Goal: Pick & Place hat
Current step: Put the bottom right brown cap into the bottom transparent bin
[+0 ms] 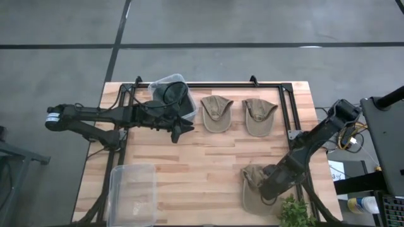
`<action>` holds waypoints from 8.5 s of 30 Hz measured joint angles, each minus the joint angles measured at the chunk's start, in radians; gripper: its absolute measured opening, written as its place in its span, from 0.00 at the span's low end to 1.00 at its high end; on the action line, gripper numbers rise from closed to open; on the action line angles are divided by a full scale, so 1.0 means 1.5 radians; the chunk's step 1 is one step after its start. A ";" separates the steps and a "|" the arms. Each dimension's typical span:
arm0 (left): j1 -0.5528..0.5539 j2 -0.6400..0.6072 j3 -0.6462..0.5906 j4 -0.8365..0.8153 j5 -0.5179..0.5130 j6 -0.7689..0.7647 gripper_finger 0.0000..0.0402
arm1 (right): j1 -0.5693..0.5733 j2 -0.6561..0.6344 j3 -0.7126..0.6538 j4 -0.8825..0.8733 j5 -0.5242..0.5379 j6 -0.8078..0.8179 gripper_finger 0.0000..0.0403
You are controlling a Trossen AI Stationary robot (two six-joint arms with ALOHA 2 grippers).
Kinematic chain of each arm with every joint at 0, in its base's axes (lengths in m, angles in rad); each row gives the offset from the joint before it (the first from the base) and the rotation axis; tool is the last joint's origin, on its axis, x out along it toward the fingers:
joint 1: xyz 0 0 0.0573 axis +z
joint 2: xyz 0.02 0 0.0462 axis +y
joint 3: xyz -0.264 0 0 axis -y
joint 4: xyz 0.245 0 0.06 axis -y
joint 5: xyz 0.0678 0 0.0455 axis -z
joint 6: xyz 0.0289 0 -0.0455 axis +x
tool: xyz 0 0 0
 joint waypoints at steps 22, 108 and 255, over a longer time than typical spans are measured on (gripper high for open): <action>0.000 0.000 0.000 0.008 0.000 -0.001 0.34 | 0.000 0.072 -0.001 0.043 0.024 -0.075 0.25; -0.139 0.198 0.006 0.550 -0.231 0.530 0.34 | -0.113 -0.318 0.002 0.283 1.051 -0.754 0.03; -0.666 -0.061 0.365 -0.852 -0.348 -0.886 0.02 | -0.127 -0.138 0.001 0.436 0.562 -1.212 0.53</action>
